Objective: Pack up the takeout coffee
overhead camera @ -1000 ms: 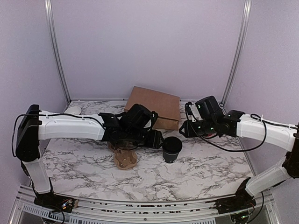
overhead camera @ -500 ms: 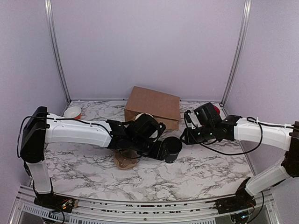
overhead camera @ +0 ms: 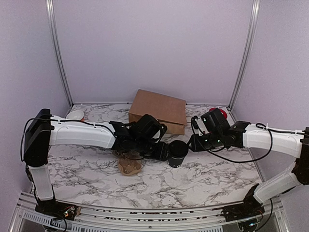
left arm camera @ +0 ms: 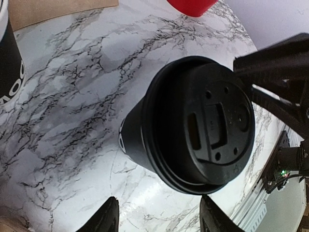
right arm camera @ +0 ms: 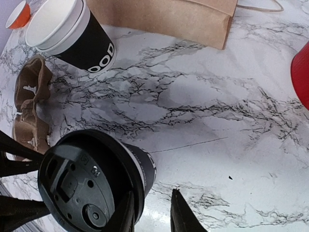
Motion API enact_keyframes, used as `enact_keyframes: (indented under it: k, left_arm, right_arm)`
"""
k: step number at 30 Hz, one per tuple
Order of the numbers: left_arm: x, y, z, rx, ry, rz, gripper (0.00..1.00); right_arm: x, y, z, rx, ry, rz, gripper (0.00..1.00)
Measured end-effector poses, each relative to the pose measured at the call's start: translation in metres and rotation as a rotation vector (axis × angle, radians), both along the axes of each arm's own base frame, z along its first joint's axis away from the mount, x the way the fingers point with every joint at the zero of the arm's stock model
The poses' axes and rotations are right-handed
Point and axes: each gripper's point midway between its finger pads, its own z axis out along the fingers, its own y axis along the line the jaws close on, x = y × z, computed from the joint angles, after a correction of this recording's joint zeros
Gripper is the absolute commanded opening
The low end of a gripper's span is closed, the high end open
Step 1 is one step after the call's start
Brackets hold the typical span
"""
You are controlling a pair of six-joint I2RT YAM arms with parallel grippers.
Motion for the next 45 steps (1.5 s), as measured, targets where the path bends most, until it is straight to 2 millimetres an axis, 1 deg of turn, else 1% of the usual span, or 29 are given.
enact_keyframes:
  k: [8, 17, 19, 22, 26, 31, 34, 37, 40, 45]
  left_arm:
    - [0.026, 0.011, 0.004, -0.008, -0.006, 0.053, 0.58]
    - [0.040, 0.008, 0.007, -0.015, -0.019, 0.063, 0.58]
    - [0.040, 0.008, 0.007, -0.015, -0.021, 0.062, 0.58]
    - [0.042, 0.008, 0.008, -0.017, -0.023, 0.064, 0.58]
    - [0.043, 0.008, 0.008, -0.017, -0.022, 0.066, 0.57]
    - [0.042, 0.008, 0.008, -0.017, -0.022, 0.065, 0.57]
    - [0.042, 0.008, 0.008, -0.019, -0.019, 0.063, 0.57]
    - [0.041, 0.008, 0.008, -0.019, -0.017, 0.061, 0.57]
    - [0.041, 0.008, 0.008, -0.020, -0.017, 0.061, 0.57]
    - [0.041, 0.007, 0.008, -0.020, -0.017, 0.060, 0.57]
  right_arm:
    - [-0.016, 0.011, 0.006, 0.015, 0.007, 0.032, 0.25]
    - [-0.028, 0.022, 0.006, 0.029, 0.022, 0.050, 0.25]
    - [-0.030, 0.022, 0.007, 0.028, 0.024, 0.049, 0.26]
    - [-0.030, 0.018, 0.013, 0.029, 0.007, 0.036, 0.28]
    - [-0.025, 0.013, 0.019, 0.013, -0.023, 0.020, 0.35]
    - [-0.005, 0.009, 0.024, -0.006, -0.051, -0.001, 0.41]
    - [0.009, 0.006, 0.020, -0.019, -0.057, -0.016, 0.42]
    - [0.017, 0.009, 0.012, -0.033, -0.048, -0.008, 0.41]
    - [0.020, 0.015, 0.010, -0.026, -0.052, 0.005, 0.41]
    - [0.021, 0.016, 0.011, -0.023, -0.056, 0.015, 0.41]
